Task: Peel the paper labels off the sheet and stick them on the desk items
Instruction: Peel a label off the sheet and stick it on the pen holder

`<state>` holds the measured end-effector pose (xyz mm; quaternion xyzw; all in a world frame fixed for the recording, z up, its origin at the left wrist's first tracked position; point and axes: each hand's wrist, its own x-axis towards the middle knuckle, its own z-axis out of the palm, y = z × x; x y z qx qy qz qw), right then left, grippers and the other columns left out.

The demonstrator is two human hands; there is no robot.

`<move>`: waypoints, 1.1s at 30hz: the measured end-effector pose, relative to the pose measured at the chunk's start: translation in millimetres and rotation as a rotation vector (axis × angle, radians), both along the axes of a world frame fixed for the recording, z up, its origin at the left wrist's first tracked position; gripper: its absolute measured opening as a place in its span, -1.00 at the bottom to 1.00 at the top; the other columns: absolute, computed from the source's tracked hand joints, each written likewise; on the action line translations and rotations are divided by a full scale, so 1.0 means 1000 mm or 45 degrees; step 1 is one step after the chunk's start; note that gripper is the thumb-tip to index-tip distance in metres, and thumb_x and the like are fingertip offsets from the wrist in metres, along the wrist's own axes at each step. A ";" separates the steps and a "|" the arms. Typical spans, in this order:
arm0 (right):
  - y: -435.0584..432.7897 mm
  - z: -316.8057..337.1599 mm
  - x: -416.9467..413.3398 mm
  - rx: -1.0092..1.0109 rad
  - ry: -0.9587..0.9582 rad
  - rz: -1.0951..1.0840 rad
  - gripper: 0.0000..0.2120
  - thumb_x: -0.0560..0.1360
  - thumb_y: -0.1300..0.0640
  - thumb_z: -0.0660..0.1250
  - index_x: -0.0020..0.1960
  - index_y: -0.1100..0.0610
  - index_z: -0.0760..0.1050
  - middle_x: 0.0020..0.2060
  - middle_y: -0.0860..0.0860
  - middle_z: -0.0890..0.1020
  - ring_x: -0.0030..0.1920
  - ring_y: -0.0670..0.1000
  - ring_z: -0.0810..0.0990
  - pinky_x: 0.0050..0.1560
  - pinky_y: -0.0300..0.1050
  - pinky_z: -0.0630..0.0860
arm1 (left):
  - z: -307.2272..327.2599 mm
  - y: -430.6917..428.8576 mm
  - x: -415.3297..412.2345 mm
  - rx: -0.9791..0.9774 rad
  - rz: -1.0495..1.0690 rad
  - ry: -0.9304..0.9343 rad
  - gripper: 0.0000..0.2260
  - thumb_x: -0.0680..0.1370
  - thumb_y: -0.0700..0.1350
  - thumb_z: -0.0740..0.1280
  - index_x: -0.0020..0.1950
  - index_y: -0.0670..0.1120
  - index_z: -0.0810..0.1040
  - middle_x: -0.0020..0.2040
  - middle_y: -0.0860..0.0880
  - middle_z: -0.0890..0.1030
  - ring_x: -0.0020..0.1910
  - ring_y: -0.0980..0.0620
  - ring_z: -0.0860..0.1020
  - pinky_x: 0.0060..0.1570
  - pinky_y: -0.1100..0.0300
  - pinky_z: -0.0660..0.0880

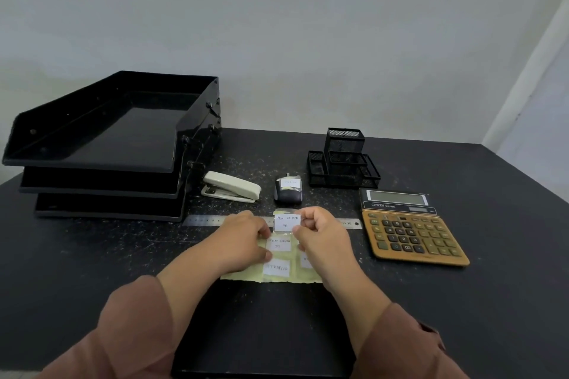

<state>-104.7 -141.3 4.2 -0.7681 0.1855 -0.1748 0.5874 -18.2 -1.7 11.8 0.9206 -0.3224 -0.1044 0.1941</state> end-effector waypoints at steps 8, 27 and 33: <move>-0.009 0.006 -0.001 0.146 -0.046 -0.038 -0.84 0.44 0.26 0.32 -0.08 0.01 0.52 -0.33 -0.06 0.54 -0.35 -0.06 0.50 -0.27 -0.19 0.49 | 0.011 -0.002 0.006 -0.059 -0.018 0.069 -0.80 0.39 -0.04 0.43 -0.05 0.10 0.47 0.02 0.11 0.50 -0.04 0.14 0.48 -0.13 0.27 0.38; -0.071 0.036 0.016 -0.061 -0.023 -0.191 -0.86 0.42 0.24 0.32 -0.08 0.04 0.55 -0.31 -0.02 0.60 -0.31 -0.03 0.51 -0.25 -0.08 0.48 | 0.052 -0.083 0.024 -0.735 0.104 0.525 -0.97 0.43 -0.14 0.43 -0.19 -0.07 0.61 -0.41 0.04 0.58 -0.44 0.14 0.44 -0.46 0.31 0.33; -0.102 0.038 0.029 -0.470 0.102 -0.263 -0.92 0.44 0.11 0.30 -0.15 -0.05 0.54 -0.23 -0.14 0.58 -0.15 -0.10 0.53 -0.16 -0.14 0.46 | 0.049 -0.110 0.029 -0.684 0.081 0.510 -0.94 0.41 -0.15 0.45 -0.17 -0.12 0.61 -0.34 0.00 0.57 -0.40 0.09 0.43 -0.40 0.25 0.37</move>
